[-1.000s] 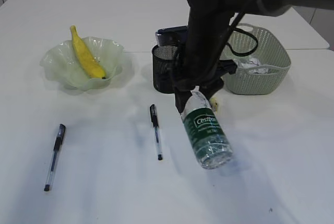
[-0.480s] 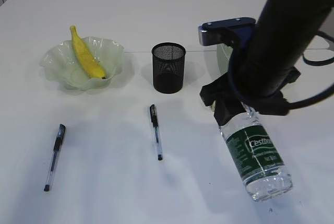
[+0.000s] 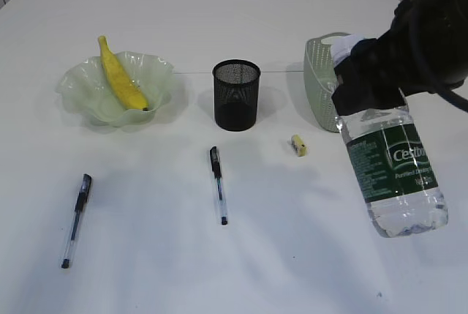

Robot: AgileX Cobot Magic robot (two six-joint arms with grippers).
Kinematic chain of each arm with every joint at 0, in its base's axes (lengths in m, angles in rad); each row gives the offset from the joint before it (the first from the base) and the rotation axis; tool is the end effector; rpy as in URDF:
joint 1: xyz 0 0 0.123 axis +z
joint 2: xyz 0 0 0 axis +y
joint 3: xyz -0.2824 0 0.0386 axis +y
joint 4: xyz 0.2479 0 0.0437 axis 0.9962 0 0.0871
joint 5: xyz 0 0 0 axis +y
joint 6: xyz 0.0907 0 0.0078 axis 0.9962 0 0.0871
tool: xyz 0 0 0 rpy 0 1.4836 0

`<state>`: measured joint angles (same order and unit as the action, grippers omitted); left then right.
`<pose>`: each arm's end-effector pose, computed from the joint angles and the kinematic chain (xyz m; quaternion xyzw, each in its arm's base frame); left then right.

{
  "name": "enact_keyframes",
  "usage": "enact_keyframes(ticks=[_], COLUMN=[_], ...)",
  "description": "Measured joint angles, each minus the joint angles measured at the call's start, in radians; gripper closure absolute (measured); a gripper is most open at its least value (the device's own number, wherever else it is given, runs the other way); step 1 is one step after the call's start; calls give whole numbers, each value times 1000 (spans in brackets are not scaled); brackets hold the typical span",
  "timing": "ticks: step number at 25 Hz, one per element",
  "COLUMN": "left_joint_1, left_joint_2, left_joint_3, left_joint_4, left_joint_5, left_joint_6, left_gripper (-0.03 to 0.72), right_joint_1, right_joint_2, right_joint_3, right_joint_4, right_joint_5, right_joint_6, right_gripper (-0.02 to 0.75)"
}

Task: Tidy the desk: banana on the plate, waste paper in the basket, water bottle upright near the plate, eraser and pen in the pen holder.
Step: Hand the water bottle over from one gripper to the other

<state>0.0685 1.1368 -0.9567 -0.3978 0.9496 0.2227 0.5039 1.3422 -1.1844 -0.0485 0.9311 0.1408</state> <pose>0.2158 -0.0140 0.3211 0.0040 0.9488 -0.1460 0.2801 0.2419 0.1293 0.3343 -0.1815 0.9422 0.0673 0.2734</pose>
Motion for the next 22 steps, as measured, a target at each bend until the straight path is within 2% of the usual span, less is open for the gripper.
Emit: enact_keyframes(ticks=[16, 19, 22], left_joint_1=[0, 0, 0], left_joint_2=[0, 0, 0], left_joint_3=[0, 0, 0], left_joint_4=[0, -14, -20], left_joint_5=[-64, -99, -113], left_joint_6=[0, 0, 0], left_gripper=[349, 349, 349], right_joint_1=[0, 0, 0], right_joint_2=[0, 2, 11], right_joint_3=[2, 2, 2], right_joint_4=[2, 43, 95], right_joint_5=[-166, -241, -325], right_joint_6=[-38, -60, -163], right_gripper=[372, 372, 372])
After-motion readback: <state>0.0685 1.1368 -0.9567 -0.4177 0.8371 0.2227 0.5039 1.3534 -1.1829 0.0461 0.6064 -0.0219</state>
